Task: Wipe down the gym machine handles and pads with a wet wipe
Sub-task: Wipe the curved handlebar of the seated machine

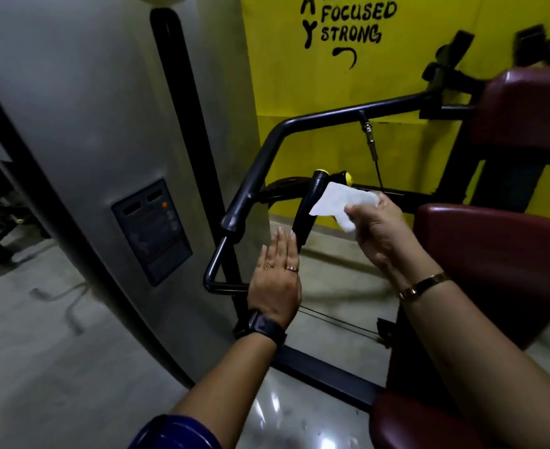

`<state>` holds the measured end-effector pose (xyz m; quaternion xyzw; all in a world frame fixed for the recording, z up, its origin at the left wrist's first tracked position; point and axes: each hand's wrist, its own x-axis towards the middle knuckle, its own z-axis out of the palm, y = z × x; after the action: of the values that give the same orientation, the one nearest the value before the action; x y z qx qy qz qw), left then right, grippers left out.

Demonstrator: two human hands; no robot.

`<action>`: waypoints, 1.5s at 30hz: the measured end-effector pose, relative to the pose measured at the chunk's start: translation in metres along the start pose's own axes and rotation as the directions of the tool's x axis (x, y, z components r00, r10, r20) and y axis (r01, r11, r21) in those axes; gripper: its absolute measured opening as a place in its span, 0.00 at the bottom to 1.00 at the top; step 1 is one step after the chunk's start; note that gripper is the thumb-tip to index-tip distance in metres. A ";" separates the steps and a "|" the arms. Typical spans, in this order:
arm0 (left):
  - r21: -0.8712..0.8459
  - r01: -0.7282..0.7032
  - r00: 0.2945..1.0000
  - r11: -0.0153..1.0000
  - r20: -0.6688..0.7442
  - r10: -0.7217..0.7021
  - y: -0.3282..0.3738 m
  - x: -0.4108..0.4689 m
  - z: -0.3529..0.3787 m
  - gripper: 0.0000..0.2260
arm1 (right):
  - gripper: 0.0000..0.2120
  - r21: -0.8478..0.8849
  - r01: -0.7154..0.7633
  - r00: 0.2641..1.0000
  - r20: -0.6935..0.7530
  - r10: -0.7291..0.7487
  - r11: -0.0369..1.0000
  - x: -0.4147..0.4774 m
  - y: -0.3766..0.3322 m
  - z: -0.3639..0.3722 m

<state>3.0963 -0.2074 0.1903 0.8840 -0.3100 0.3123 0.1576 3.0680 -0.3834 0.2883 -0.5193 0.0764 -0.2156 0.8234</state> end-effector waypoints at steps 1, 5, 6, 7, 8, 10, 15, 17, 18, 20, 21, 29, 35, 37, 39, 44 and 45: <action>0.001 -0.007 1.000 1.000 -0.018 0.007 0.000 -0.002 0.002 0.27 | 0.14 -0.120 0.108 0.992 -0.055 -0.115 0.987 -0.003 0.001 0.003; -0.012 -0.080 0.995 0.997 -0.062 0.079 -0.008 -0.002 0.010 0.24 | 0.20 -0.648 0.499 0.827 0.157 -0.540 0.576 -0.007 0.014 0.019; -0.017 -0.091 0.994 0.996 -0.070 0.090 -0.008 -0.001 0.012 0.24 | 0.23 -0.729 0.574 0.760 0.307 -0.572 0.372 -0.005 0.022 0.022; -0.039 -0.097 0.993 0.995 -0.072 0.094 -0.009 -0.001 0.014 0.23 | 0.24 -0.769 0.625 0.699 0.475 -0.534 0.135 -0.004 0.033 0.025; -0.052 -0.102 0.992 0.993 -0.074 0.098 -0.010 -0.001 0.015 0.22 | 0.25 -0.755 0.652 0.661 0.612 -0.434 -0.074 -0.002 0.046 0.024; -0.051 -0.103 0.992 0.993 -0.081 0.099 -0.010 -0.001 0.015 0.21 | 0.29 -0.696 0.667 0.642 0.718 -0.269 -0.267 0.002 0.065 0.014; -0.088 -0.101 0.991 0.991 -0.102 0.092 -0.011 -0.001 0.013 0.20 | 0.29 -0.691 0.620 0.644 0.719 -0.262 -0.371 0.021 0.057 -0.001; -0.089 -0.083 0.990 0.993 -0.120 0.072 -0.010 -0.001 0.013 0.21 | 0.29 -0.720 0.589 0.669 0.689 -0.278 -0.367 0.030 0.054 0.009; -0.083 -0.070 0.990 0.994 -0.125 0.059 -0.010 -0.002 0.014 0.24 | 0.29 -0.711 0.597 0.662 0.699 -0.272 -0.372 0.031 0.055 0.014; -0.074 -0.051 0.991 0.996 -0.130 0.041 -0.010 -0.003 0.015 0.31 | 0.27 -0.640 0.652 0.605 0.762 -0.230 -0.406 0.030 0.061 0.015; -0.072 -0.049 0.991 0.996 -0.130 0.039 -0.010 -0.004 0.016 0.32 | 0.28 -0.592 0.685 0.567 0.799 -0.199 -0.424 0.027 0.065 0.010; 0.006 -0.030 0.989 1.000 -0.145 0.031 -0.006 -0.005 0.014 0.27 | 0.44 -0.474 0.700 0.496 0.861 -0.113 -0.534 0.044 0.056 -0.032; 0.073 0.031 0.992 0.997 -0.125 -0.022 -0.001 -0.004 0.009 0.32 | 0.29 -0.516 0.713 0.476 0.853 -0.212 -0.474 0.051 0.064 0.009; 0.086 0.070 0.991 0.994 -0.121 -0.060 0.003 -0.004 0.008 0.34 | 0.27 -0.427 0.775 0.370 0.904 -0.212 -0.467 0.045 0.076 0.001; 0.101 0.105 0.990 0.989 -0.109 -0.094 0.007 -0.003 0.006 0.33 | 0.32 -0.333 0.809 0.278 0.943 -0.183 -0.485 0.042 0.086 -0.017; 0.086 0.148 0.986 0.985 -0.087 -0.141 0.013 -0.001 -0.001 0.26 | 0.45 -0.440 0.775 0.355 0.897 -0.263 -0.454 0.066 0.079 -0.034; 0.084 0.154 0.986 0.985 -0.072 -0.148 0.014 -0.001 -0.003 0.27 | 0.44 -0.477 0.773 0.386 0.877 -0.286 -0.419 0.071 0.074 -0.028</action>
<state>3.0856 -0.2159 0.1927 0.9005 -0.2226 0.3417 0.1511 3.1424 -0.4105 0.2173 -0.8866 -0.2420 -0.3934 -0.0244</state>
